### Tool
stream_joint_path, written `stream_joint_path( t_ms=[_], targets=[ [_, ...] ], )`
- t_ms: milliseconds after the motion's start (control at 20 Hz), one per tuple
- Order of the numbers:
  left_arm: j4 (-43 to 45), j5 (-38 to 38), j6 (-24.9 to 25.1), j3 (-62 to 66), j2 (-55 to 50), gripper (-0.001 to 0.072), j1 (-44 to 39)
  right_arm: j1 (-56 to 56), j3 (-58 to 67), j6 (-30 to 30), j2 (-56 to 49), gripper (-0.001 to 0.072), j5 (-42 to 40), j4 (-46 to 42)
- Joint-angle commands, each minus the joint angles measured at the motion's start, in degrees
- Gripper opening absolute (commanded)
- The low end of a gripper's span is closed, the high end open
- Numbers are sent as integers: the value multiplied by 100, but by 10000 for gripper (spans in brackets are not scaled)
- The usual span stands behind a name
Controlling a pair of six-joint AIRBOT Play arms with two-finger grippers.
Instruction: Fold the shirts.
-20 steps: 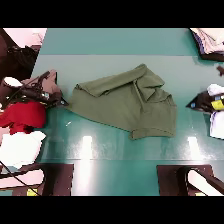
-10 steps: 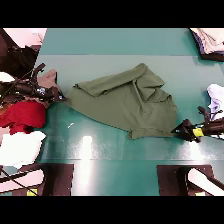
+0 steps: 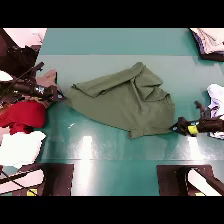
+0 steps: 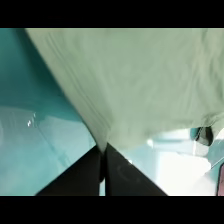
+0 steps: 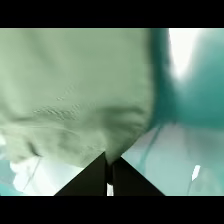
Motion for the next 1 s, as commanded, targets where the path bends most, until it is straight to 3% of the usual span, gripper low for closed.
stream_joint_path(
  t_ms=[0,350,500,750,950],
  targets=[
    [-28,153,-229,586,452,23,2,-59,1036,170,734,16,70,57],
    [-564,1346,-461,3329,2221,25,2,-59,5270,245,1357,16,-1158,-9],
    [-564,1692,-457,4221,2778,25,2,-59,6529,243,1475,16,-1403,-190],
    [-595,1646,-516,5403,3250,25,2,-59,7646,275,1845,16,-1187,-1270],
    [-737,1488,-719,5635,3346,25,2,-59,8406,597,1821,14,-278,-2068]
  ],
)
